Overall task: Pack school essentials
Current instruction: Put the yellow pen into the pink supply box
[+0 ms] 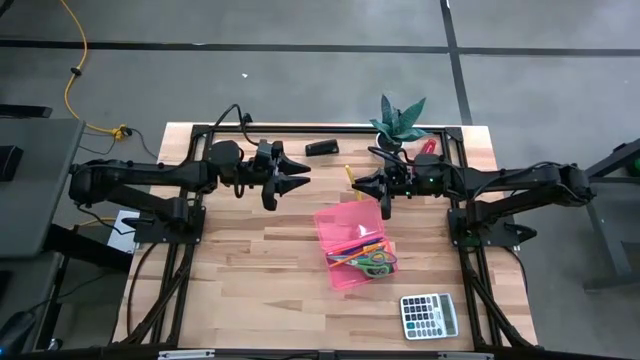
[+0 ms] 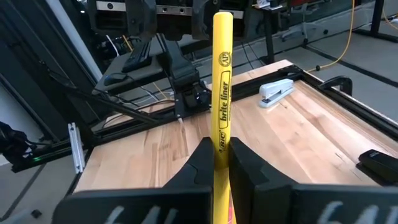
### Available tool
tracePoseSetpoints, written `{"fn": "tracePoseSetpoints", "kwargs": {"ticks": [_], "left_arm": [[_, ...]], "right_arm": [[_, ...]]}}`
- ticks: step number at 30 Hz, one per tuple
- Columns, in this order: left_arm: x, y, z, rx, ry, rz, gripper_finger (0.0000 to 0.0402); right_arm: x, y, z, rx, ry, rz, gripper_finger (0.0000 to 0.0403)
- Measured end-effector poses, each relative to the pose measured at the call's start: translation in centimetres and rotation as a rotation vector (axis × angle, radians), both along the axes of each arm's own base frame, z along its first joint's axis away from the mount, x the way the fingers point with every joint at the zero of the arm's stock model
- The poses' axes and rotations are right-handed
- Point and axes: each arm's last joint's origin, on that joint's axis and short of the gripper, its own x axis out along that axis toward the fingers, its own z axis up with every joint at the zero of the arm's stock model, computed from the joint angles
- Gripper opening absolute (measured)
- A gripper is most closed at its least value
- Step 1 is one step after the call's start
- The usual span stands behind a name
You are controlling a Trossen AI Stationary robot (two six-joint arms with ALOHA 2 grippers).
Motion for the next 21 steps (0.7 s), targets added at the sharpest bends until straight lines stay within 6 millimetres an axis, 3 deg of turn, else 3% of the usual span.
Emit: {"fn": "tracePoseSetpoints", "kwargs": {"ticks": [11,17,21], "left_arm": [[-0.1,0.2,0.0,0.020,0.002,0.013,0.0152],[-0.2,0.6,0.1,0.011,-0.001,0.030,0.0152],[-0.3,0.6,0.1,0.012,-0.003,0.032,0.0152]], "right_arm": [[0.3,0.6,-0.1,0.081,0.015,0.079,0.0000],[2.5,3.7,-1.3,0.097,0.314,0.266,0.0000],[4.0,5.8,-3.3,0.094,0.569,0.373,0.0000]]}}
